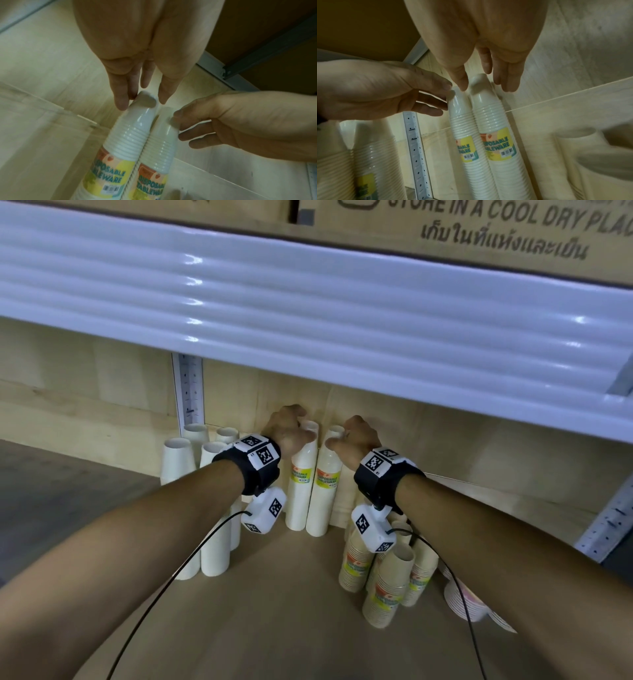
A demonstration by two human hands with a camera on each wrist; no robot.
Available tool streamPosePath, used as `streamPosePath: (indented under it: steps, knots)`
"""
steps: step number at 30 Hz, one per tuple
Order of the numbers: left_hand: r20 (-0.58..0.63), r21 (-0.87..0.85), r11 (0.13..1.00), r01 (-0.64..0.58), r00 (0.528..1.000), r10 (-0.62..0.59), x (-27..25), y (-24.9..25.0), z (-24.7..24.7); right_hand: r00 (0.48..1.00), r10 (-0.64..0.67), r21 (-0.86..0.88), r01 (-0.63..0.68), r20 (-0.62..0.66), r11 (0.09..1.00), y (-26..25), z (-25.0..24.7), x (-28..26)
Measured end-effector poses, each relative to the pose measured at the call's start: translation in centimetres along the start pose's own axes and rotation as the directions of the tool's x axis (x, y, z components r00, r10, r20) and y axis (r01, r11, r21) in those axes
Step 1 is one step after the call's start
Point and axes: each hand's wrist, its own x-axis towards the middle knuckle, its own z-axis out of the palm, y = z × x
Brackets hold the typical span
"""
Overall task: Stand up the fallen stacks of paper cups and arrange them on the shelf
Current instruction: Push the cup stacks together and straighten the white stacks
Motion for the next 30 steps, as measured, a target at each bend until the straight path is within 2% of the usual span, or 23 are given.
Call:
streamPosePath:
  steps: [5, 9, 16, 21, 25, 30]
  knots:
    - [-0.02, -0.008, 1.0, -0.028, 0.999, 0.028, -1.7, 2.1, -2.6, 0.998, -0.056, -0.072, 0.053, -0.03, 0.996, -1.4, 0.1, -0.1]
    - [-0.068, 0.07, 0.996, -0.056, 0.996, 0.061, -3.2, 3.5, -5.7, 0.989, -0.147, -0.116, 0.143, -0.025, 0.983, -3.6, 0.8, -0.7]
    - [-0.126, 0.23, 0.973, -0.029, 0.99, 0.059, -5.8, 3.8, -11.7, 0.957, -0.288, -0.034, 0.289, 0.028, 0.957, -7.7, 3.1, -2.6]
    - [-0.192, 0.222, 0.975, 0.017, 0.981, 0.027, -7.6, 2.0, -15.6, 0.934, -0.347, 0.028, 0.346, 0.084, 0.938, -9.4, 4.6, -4.3]
    - [-0.181, 0.28, 0.959, 0.051, 0.983, 0.001, -9.0, 0.1, -17.3, 0.926, -0.352, 0.045, 0.349, 0.136, 0.936, -10.3, 6.2, -5.5]
    - [-0.159, 0.259, 0.958, 0.122, 0.984, -0.083, -10.6, -2.6, -17.6, 0.926, -0.312, 0.021, 0.315, 0.213, 0.949, -10.8, 7.8, -6.9]
